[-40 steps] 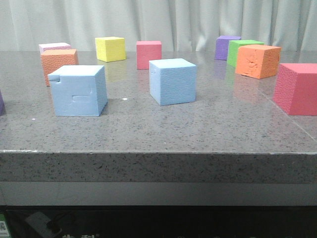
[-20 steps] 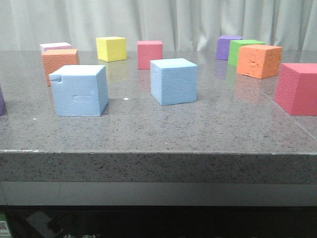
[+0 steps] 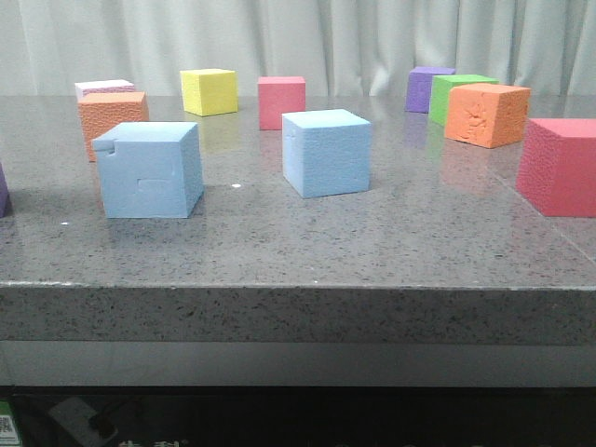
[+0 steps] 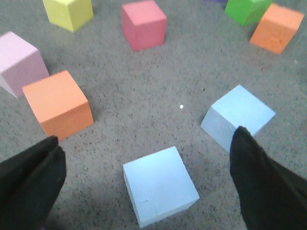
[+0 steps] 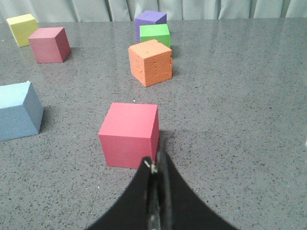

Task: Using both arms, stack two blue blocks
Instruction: 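Lower the left gripper onto the notched light blue cube and grasp it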

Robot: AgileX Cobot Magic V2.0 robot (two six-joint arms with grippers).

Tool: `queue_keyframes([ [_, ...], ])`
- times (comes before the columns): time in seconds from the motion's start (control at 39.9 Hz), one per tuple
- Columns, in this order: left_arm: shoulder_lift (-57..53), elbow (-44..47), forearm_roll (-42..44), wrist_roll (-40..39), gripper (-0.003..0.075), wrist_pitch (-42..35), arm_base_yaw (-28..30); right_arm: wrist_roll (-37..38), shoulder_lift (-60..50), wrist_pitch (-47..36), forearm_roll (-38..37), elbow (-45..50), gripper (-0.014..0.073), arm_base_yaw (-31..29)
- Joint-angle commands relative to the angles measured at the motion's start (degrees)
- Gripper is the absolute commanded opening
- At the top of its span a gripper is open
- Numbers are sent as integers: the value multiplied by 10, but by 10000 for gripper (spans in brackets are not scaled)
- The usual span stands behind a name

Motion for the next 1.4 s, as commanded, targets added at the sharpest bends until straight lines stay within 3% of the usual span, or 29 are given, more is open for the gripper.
queue_keyframes([
  [0.0, 46, -71, 0, -20, 673, 52, -8, -6, 4, -47, -2, -15, -104, -3],
  [0.28, 152, -154, -16, -51, 673, 176, -9, -6, 4, -47, 4, -15, -104, -3],
  [0.88, 235, -156, -48, -52, 665, 182, -9, -6, 4, -47, 4, -15, -104, -3],
  [1.0, 237, -157, -48, -52, 588, 182, -9, -6, 4, -47, 4, -15, -104, -3],
  [1.2, 237, -157, -48, -52, 357, 182, -9, -6, 4, -47, 4, -15, -104, -3],
  [1.38, 237, -180, -45, -51, 293, 199, -9, -6, 4, -47, 4, -15, -104, -3],
])
